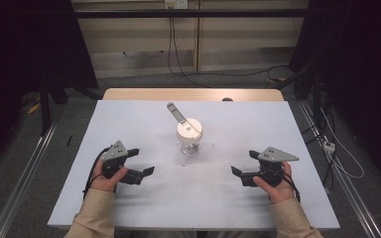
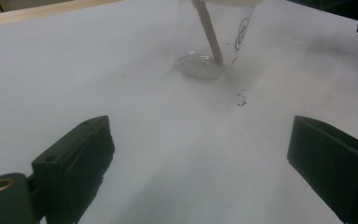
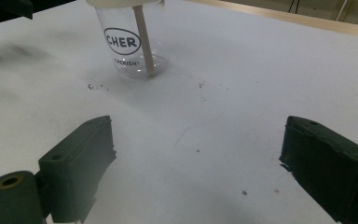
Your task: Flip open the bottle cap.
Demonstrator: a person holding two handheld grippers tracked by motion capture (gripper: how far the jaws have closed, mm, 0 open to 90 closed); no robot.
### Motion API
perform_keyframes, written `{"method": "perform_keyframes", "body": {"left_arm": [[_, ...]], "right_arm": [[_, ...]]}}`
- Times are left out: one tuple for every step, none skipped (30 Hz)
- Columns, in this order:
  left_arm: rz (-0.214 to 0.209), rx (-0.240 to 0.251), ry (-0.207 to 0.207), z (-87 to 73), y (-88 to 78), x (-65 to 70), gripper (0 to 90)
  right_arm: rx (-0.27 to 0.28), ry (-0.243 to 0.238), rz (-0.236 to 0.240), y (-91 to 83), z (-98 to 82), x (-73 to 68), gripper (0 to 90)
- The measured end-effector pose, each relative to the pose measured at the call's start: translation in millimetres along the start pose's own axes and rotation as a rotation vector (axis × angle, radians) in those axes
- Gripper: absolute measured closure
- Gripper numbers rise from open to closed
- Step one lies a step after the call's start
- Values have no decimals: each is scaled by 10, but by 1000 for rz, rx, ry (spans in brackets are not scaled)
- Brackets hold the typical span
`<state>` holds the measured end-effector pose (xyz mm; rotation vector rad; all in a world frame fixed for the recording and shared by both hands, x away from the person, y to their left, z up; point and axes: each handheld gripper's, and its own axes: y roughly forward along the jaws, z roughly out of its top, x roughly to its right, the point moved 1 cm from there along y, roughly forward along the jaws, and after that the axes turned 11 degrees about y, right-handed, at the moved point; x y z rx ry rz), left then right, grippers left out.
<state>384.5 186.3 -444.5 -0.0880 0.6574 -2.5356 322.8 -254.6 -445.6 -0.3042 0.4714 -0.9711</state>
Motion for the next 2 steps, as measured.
{"method": "perform_keyframes", "body": {"left_arm": [[-1,-1,-1,-6,-8,-1,64],[3,-2,4,-11,-15,-7,65]], "right_arm": [[1,0,-3,-15,-9,4,92],[1,-2,-3,-29,-18,11,92]]}}
